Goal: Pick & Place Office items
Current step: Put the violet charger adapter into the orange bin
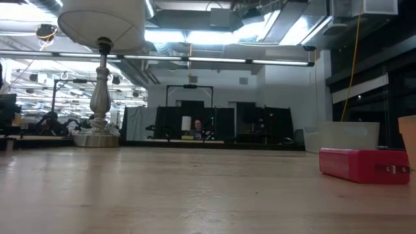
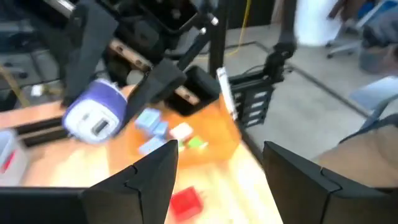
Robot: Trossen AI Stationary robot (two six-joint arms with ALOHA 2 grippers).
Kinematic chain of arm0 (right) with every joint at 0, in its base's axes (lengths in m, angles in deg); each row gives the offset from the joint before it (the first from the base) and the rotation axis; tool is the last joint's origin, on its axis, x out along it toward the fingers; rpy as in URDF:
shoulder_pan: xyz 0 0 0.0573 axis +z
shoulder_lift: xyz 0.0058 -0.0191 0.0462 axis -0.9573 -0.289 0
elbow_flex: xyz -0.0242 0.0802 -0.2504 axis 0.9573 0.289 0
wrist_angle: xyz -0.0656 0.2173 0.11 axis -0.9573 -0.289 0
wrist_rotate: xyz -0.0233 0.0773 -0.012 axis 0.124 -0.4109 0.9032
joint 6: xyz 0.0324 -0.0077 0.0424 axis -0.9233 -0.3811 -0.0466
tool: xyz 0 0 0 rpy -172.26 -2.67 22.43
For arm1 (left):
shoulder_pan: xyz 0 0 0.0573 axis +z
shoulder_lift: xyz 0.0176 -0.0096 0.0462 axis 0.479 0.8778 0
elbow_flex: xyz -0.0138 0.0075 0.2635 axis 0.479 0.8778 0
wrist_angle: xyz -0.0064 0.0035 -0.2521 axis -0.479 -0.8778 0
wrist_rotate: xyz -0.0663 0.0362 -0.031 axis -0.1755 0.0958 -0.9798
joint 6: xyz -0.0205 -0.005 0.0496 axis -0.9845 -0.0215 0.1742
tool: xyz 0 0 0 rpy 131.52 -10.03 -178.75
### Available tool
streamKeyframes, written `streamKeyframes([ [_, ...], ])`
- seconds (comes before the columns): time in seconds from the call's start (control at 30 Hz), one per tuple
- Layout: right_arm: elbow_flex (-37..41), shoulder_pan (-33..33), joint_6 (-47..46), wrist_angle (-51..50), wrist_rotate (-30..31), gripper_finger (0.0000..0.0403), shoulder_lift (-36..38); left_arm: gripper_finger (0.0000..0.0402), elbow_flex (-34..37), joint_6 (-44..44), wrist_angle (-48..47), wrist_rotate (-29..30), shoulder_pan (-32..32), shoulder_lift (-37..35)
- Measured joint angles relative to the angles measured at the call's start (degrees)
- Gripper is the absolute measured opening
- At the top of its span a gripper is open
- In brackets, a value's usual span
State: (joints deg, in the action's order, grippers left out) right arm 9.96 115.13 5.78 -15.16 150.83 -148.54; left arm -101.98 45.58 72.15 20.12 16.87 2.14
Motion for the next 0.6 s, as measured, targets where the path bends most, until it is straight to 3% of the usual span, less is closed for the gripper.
streamKeyframes([
  [0.13, 0.02, 2.85, -13.86, -13.84, 3.72, 0.0144, 1.85, 0.0223, 0.29, -0.19, -2.85, 3.71, -0.06, -1.19],
  [0.33, 0.02, 7.61, -46.61, -38.9, 3.3, 0.0144, 2.96, 0.0216, 0.29, -0.28, -5.68, 6.69, -2.03, -2.27],
  [0.6, 2.02, 12.86, -90.41, -63.71, -14.48, 0.0144, 0.93, 0.0214, 1.32, -0.05, -7.26, 7.88, -3.16, -1.78],
])
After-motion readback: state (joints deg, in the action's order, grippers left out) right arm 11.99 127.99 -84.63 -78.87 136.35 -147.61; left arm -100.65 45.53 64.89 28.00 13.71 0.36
